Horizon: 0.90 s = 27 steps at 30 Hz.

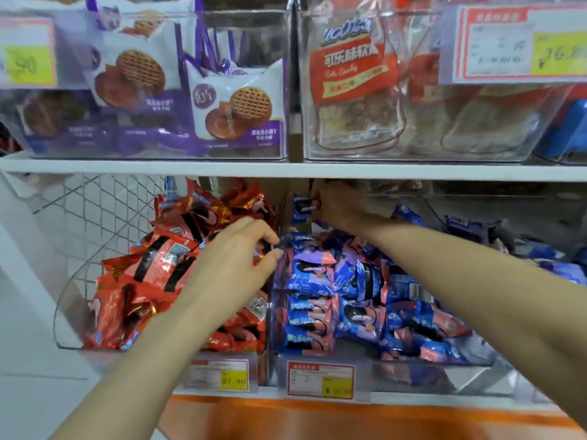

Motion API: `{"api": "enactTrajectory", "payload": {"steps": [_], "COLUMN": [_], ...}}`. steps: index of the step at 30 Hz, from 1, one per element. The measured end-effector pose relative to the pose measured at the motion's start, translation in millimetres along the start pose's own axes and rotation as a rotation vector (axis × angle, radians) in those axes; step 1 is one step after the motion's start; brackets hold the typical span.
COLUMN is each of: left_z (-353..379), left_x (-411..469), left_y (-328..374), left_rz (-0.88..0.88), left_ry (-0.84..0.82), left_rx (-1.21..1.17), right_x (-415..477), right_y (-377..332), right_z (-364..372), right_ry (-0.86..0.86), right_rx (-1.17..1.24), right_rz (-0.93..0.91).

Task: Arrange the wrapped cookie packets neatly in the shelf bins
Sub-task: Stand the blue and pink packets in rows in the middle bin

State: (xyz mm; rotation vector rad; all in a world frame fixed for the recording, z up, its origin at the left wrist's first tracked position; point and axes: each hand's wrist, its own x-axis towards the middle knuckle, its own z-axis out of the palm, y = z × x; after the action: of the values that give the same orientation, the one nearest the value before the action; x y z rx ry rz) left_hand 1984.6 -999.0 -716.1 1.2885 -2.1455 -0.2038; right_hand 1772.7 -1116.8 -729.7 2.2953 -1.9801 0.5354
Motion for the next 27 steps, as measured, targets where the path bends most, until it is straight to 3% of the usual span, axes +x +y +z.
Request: {"api": "enactTrajectory", "payload": {"steps": [6, 11, 18, 22, 24, 27], "left_z": [-4.9, -10.3, -12.1, -11.6, -10.8, -4.9], "left_x": [-2.2, -2.6, -5.0, -3.6, -2.7, -2.4], "left_y": [-1.2, -3.9, -5.6, -5.3, -4.2, -1.4], "left_rz": [0.023, 0.034, 0.037, 0.036, 0.037, 0.032], "left_ry": [-0.026, -0.018, -0.023, -0.033, -0.042, -0.115], "left_rx": [0.017, 0.002, 0.001, -0.001, 0.013, 0.111], "right_x": [-5.9, -1.6, -0.8, -4.3, -4.8, -6.9], "right_y": [0.2, 3.3, -0.8, 0.2, 3.1, 5.1], "right_z": [11.6, 15.3, 21.4, 21.2, 13.5, 7.4], "right_ry": [-0.048, -0.091, -0.097, -0.129, -0.079, 0.076], "right_rx": [-0.417, -0.495, -0.319, -0.335, -0.302, -0.005], "right_rz": [-0.19, -0.265, -0.233, -0.228, -0.233, -0.279]}}
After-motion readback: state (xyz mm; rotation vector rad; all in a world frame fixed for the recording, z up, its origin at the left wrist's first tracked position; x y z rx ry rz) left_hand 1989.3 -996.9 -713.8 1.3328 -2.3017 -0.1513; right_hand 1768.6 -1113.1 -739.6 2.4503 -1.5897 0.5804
